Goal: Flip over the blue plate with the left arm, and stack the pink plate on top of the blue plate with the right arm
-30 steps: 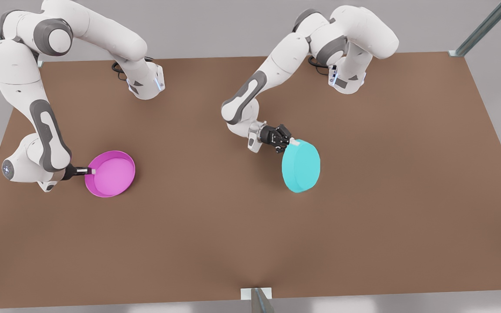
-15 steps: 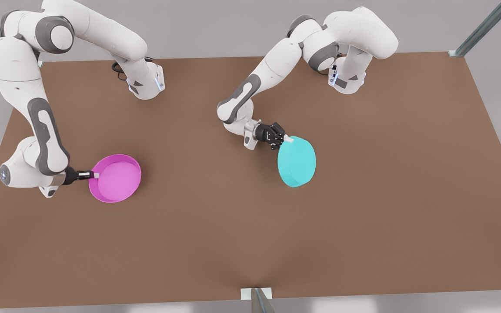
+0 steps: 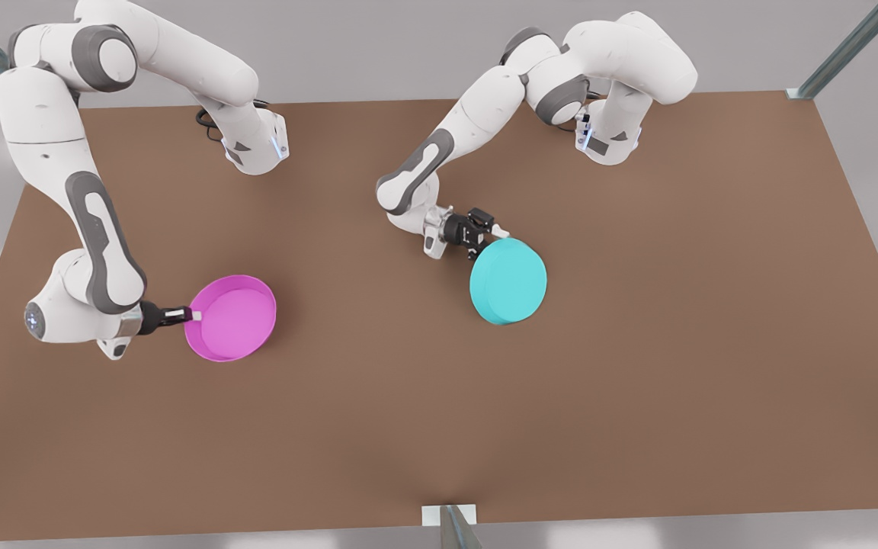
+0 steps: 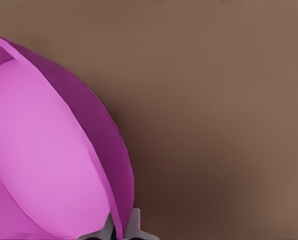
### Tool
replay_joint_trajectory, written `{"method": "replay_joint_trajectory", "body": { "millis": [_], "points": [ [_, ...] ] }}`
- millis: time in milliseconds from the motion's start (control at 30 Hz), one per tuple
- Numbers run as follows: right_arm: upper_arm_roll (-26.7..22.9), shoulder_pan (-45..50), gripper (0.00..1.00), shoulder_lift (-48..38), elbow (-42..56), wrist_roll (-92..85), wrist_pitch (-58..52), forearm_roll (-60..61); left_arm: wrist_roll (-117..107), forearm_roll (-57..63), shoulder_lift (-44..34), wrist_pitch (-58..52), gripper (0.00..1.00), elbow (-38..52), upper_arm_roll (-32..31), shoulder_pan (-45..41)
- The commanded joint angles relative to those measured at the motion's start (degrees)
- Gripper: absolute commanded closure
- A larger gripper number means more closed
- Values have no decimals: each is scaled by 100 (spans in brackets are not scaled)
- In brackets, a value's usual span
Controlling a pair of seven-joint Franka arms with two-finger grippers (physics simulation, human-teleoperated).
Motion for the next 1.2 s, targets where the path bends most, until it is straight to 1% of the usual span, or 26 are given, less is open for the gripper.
{"method": "replay_joint_trajectory", "body": {
  "millis": [0, 300, 467, 533, 567, 633, 667, 700, 733, 767, 800, 833, 867, 900, 933, 967, 1033, 1067, 1100, 1133, 1167],
  "points": [
    [16, 37, 79, -1, 30, 15, -18, 6, 1, -354, 0, 0, 26, 25, 0, 0],
    [34, 960, 79, 8, 250, 507, -106, 594, -17, -2208, -9, 0, 26, 913, 0, -228],
    [34, 1391, 79, 8, 286, 692, -106, 1034, -17, -3501, -26, -167, 26, 1659, 9, -360],
    [34, 1611, 79, 25, 364, 701, -106, 1271, -17, -4081, -26, -255, 26, 2187, 18, -343],
    [34, 1655, 79, 34, 391, 701, -97, 1271, -17, -4326, -44, -281, 26, 2301, 18, -334],
    [34, 1812, 79, 43, 426, 736, -97, 1324, -17, -5407, -360, -281, 26, 2626, 9, -150],
    [34, 1980, 79, 43, 435, 744, -53, 1508, 18, -5926, -659, -281, 26, 2749, 9, 35],
    [34, 2121, 79, 43, 435, 946, -18, 1535, 159, -6796, -1124, -272, 26, 3004, 9, 658],
    [34, 2314, 79, 43, 496, 1017, 0, 1570, 791, -7376, -1590, -264, 25, 3224, 9, 1887],
    [25, 2489, 79, 43, 576, 1263, 8, 1597, 1889, -7738, -1898, -202, 18, 3417, 9, 3390],
    [25, 2709, 79, 43, 558, 1281, 166, 1632, 2997, -7729, -1916, 105, 1, 3558, 18, 4490],
    [25, 2955, 79, 43, 540, 1377, 246, 1632, 3647, -7720, -1986, 474, 0, 3558, 18, 5184],
    [25, 3236, 79, 34, 532, 1482, 246, 1632, 4815, -7720, -2074, 791, 0, 3558, 18, 5896],
    [25, 3412, 79, -1, 532, 1570, 237, 1632, 6080, -7720, -2223, 870, 0, 3558, 18, 6345],
    [34, 3579, 79, -10, 532, 1659, 237, 1641, 7268, -7676, -2496, 879, 0, 3558, 44, 6697],
    [34, 3737, 79, -19, 532, 1702, 237, 1641, 7700, -7623, -2724, 844, 0, 3558, 44, 6855],
    [34, 4142, 79, -27, 584, 2194, 316, 1658, 7823, -7158, -3515, 624, 0, 3479, 0, 6733],
    [34, 4352, 79, -27, 584, 2448, 474, 1658, 7823, -6807, -3918, 720, 0, 3025, -9, 6557],
    [34, 4537, 79, -19, 611, 2792, 676, 1658, 7928, -6771, -4920, 1738, 0, 1426, -9, 6539],
    [34, 4651, 79, -10, 725, 2985, 685, 1658, 7937, -6665, -5624, 2776, 0, 27, -9, 6539],
    [34, 4836, 79, -10, 848, 3337, 703, 1649, 7929, -6674, -5652, 3164, 0, -318, -9, 6539]
  ]
}}
